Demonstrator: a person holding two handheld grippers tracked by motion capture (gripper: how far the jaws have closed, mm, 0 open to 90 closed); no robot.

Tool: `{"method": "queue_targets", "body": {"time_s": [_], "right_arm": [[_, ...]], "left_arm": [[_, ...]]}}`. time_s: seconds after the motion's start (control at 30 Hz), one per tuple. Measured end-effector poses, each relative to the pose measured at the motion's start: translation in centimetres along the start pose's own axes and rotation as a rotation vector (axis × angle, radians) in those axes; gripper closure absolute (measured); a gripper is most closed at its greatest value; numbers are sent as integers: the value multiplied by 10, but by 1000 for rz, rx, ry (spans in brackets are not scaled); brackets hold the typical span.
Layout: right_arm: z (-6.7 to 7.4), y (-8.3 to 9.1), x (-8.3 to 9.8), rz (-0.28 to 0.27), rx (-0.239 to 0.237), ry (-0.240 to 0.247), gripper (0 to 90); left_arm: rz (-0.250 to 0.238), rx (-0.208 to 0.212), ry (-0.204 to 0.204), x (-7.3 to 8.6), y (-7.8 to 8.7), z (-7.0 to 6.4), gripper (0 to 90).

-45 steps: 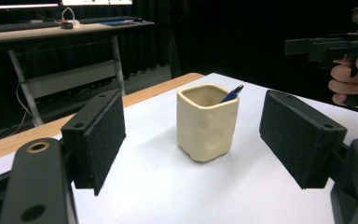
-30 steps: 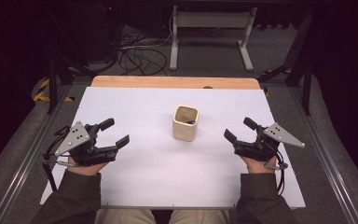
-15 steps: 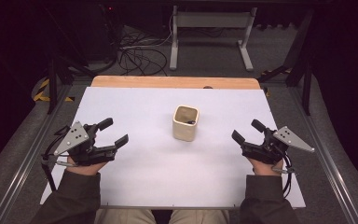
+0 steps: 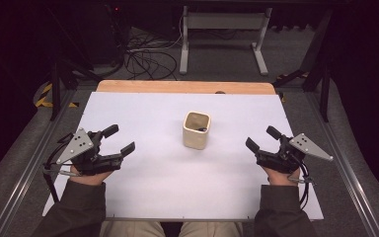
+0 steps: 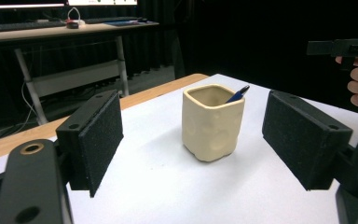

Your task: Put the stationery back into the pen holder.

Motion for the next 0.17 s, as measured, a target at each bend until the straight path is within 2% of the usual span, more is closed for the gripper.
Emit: {"method": "queue_targets", "body": {"time_s": [0.17], "right_arm": [[0,-1,1,5,1,0,54]], "left_arm": [[-1,-6,-4,0,1,1,210]]}}
Point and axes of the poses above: each handheld gripper's, and its own axes: y roughly backward along the jaws, x roughly out of its underside, z roughly to its left, the point moved 7 cm from there along -y, roughly forward along the jaws, and after that the axes turned 10 degrees about -y, right-handed, at the moved point
